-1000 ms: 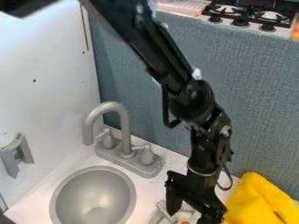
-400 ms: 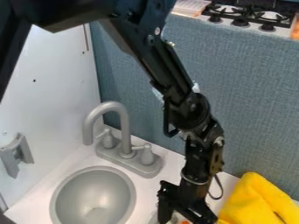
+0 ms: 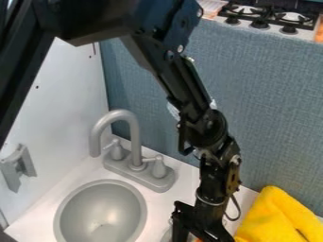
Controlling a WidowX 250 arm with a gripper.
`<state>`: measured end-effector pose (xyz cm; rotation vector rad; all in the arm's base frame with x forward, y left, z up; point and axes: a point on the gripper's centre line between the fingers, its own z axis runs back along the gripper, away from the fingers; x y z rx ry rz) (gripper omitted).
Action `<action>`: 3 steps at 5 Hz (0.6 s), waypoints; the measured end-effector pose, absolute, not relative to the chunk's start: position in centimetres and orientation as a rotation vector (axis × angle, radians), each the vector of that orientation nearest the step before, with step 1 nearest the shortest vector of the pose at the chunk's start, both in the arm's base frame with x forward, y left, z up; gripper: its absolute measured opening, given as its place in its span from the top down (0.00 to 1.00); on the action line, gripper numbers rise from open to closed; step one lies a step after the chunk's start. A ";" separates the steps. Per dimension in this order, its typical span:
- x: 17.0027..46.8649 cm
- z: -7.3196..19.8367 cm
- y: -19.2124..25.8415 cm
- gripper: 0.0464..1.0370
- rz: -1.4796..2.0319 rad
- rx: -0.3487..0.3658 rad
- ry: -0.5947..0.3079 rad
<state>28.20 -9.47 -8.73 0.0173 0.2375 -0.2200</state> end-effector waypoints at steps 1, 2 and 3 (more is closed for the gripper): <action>28.2 -9.0 -9.5 0.37 -0.209 0.014 0.213; 28.5 -6.6 -10.3 0.50 -0.196 -0.003 0.133; 28.1 -2.7 -13.9 0.53 -0.237 0.046 0.075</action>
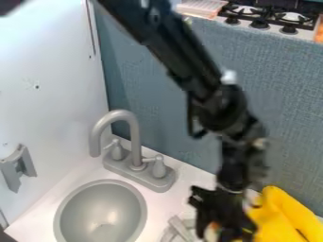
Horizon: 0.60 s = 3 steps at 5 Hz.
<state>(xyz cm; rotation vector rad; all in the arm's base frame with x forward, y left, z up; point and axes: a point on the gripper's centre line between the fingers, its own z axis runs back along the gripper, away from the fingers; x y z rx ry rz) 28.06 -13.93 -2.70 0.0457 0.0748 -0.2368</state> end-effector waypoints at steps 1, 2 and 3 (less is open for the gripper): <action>28.1 -0.5 -18.8 0.53 -0.391 0.011 0.034; 27.8 -0.8 -22.9 0.53 -0.546 -0.071 0.054; 26.7 -2.6 -25.3 0.53 -0.651 -0.135 0.115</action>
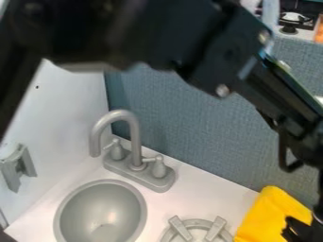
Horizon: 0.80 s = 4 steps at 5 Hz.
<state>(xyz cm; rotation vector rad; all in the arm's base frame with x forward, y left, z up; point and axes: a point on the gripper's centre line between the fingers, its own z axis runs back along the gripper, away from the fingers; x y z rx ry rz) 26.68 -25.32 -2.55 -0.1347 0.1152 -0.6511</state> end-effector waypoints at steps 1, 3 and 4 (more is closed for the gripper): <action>26.0 -4.2 -26.5 0.53 -0.700 -0.179 0.167; 25.0 -6.7 -27.0 0.53 -0.777 -0.175 0.250; 25.6 -7.6 -26.9 0.53 -0.809 -0.144 0.245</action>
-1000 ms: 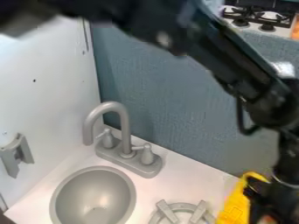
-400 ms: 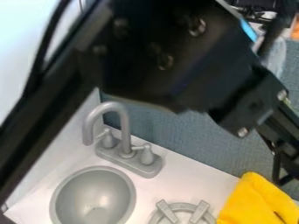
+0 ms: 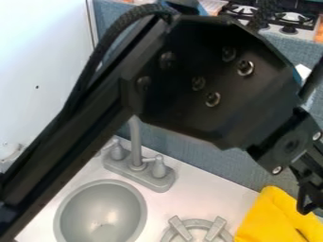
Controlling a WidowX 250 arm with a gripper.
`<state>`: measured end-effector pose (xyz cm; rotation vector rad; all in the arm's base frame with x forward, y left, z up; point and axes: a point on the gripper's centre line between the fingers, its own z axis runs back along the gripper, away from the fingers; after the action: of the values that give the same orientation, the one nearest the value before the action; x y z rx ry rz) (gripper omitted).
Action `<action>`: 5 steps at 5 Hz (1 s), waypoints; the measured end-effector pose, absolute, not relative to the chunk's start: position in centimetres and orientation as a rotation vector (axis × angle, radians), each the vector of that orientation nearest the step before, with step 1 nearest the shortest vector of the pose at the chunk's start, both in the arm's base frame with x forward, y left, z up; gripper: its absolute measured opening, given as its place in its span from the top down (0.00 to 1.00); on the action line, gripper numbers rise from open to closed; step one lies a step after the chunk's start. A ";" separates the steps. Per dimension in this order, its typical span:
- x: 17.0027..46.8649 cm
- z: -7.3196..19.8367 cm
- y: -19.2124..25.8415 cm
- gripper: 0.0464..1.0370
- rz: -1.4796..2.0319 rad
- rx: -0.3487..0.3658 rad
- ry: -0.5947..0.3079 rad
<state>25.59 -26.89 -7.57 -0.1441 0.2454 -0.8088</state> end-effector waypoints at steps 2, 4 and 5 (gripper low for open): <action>26.7 -8.4 -27.8 0.44 -0.845 -0.100 0.189; 26.5 -8.5 -27.9 0.02 -0.774 -0.085 0.255; 26.2 -8.9 -27.5 0.03 -0.751 -0.080 0.253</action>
<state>26.21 -27.55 -8.86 -0.0796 0.2527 -0.7512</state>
